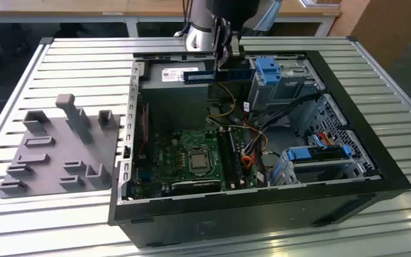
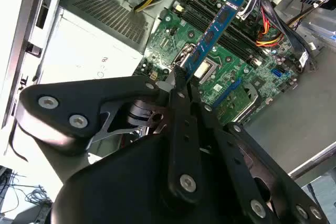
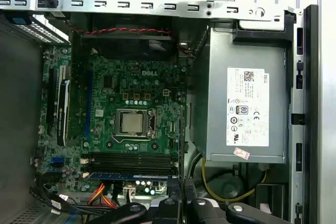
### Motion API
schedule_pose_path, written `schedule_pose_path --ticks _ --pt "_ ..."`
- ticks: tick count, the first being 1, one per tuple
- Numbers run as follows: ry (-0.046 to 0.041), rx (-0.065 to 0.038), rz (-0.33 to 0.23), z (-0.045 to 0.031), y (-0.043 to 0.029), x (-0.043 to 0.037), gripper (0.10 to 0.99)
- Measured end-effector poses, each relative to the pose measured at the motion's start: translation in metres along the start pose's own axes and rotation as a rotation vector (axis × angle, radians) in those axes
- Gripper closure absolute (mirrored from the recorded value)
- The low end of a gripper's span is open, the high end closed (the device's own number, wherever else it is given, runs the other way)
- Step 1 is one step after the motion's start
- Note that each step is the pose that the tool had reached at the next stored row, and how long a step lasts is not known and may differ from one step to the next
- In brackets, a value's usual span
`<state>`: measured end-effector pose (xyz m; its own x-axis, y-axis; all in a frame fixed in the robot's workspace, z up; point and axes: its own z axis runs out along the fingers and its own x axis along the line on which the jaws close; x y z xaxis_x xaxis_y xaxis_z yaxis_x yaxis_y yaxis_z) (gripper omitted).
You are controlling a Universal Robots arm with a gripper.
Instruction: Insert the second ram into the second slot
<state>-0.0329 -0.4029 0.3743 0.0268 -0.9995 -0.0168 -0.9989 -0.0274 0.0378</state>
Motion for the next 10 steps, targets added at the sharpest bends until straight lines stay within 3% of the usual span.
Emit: schedule_pose_path --ticks 7,10 --pt "-0.0001 0.000 0.000 0.0001 0.0000 0.0002 0.949" --pt "-0.0001 0.000 0.001 0.0000 0.0001 0.0060 0.949"
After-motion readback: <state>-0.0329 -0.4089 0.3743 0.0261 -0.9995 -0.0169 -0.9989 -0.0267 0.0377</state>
